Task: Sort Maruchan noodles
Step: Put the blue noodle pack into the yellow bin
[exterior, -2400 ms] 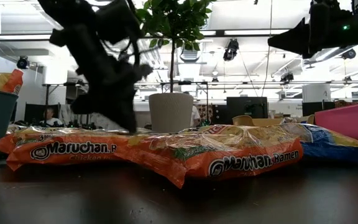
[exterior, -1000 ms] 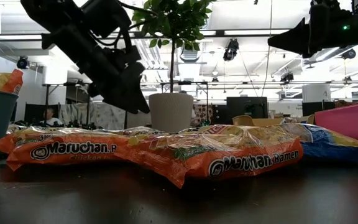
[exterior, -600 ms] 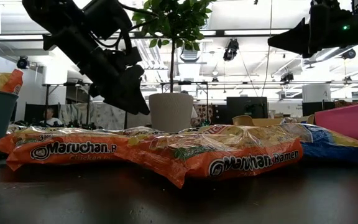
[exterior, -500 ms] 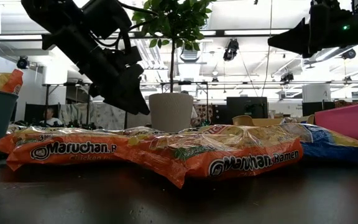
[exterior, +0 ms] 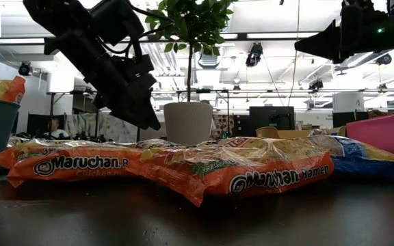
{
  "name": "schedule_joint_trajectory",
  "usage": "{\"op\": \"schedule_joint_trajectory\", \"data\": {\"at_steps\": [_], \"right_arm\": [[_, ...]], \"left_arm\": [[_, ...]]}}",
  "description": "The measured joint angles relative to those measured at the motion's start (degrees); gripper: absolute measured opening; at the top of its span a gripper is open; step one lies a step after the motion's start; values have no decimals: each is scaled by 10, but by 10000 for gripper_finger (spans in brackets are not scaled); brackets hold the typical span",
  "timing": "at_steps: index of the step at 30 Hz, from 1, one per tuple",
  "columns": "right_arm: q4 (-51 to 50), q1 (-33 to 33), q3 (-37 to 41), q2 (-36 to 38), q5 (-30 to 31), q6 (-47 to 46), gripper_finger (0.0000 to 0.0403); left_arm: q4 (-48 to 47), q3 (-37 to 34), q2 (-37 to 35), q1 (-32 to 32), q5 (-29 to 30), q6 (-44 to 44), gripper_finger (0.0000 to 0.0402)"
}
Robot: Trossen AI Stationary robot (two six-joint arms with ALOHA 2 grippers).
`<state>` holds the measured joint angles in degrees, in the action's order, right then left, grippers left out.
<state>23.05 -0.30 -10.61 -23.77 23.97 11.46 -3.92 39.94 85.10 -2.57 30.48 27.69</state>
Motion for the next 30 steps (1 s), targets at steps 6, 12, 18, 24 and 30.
{"op": "schedule_joint_trajectory", "data": {"at_steps": [6,12,18,24,30], "right_arm": [[0,0,0,0,0,0,70],[0,0,0,0,0,1,70],[0,0,0,0,0,1,70],[0,0,0,0,0,3,70],[-86,5,-74,-5,-114,-107,70]], "left_arm": [[2,-2,0,0,0,4,242],[35,-27,2,0,1,17,242],[95,-57,2,0,2,21,242],[98,-61,2,0,3,30,242],[105,-46,0,-2,-20,-17,242]]}}
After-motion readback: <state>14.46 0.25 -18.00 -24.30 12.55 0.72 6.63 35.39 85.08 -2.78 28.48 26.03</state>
